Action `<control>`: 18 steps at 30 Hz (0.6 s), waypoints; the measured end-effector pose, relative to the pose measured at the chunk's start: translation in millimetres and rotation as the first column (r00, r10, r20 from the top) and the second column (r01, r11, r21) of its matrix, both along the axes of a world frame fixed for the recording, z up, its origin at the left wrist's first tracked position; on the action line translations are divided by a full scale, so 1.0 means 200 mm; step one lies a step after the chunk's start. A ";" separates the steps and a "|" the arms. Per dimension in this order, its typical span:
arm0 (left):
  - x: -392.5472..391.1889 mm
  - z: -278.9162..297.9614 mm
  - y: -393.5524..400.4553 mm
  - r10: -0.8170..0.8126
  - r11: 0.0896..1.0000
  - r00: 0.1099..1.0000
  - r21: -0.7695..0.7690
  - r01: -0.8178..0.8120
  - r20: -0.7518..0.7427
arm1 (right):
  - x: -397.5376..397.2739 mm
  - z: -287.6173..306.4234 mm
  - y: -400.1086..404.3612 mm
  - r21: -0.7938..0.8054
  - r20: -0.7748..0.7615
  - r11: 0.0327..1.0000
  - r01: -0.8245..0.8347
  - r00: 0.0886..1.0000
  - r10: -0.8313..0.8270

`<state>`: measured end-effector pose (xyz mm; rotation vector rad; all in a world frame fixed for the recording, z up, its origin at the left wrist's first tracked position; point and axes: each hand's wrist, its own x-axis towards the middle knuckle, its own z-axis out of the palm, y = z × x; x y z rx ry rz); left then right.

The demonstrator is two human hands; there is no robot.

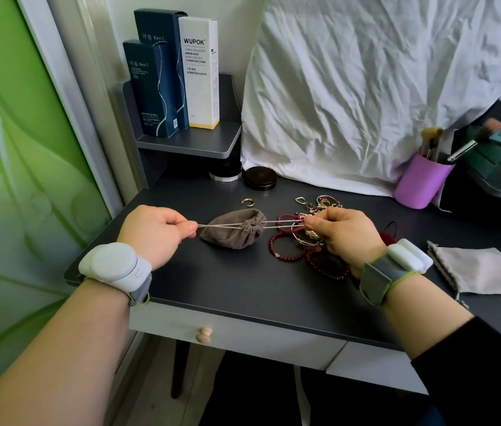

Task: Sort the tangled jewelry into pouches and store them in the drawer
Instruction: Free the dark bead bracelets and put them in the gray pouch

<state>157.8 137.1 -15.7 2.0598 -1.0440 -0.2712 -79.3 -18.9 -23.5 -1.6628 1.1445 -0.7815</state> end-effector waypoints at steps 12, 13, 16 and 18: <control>-0.16 0.07 -0.10 -0.438 0.870 0.598 -0.483 0.095 -0.671 | -0.03 0.13 0.02 -0.029 0.038 0.987 -0.157 0.987 0.158; -0.19 0.08 -0.12 -0.491 0.845 0.540 -0.524 0.106 -0.684 | -0.02 0.16 0.03 -0.025 0.034 0.981 -0.191 0.981 0.192; -0.27 0.09 -0.19 -0.547 0.817 0.445 -0.568 0.102 -0.708 | 0.00 0.22 0.05 -0.042 0.014 0.961 -0.274 0.961 0.275; -0.32 0.09 -0.23 -0.504 0.842 0.511 -0.528 0.110 -0.697 | 0.01 0.26 0.06 -0.055 0.015 0.950 -0.306 0.952 0.307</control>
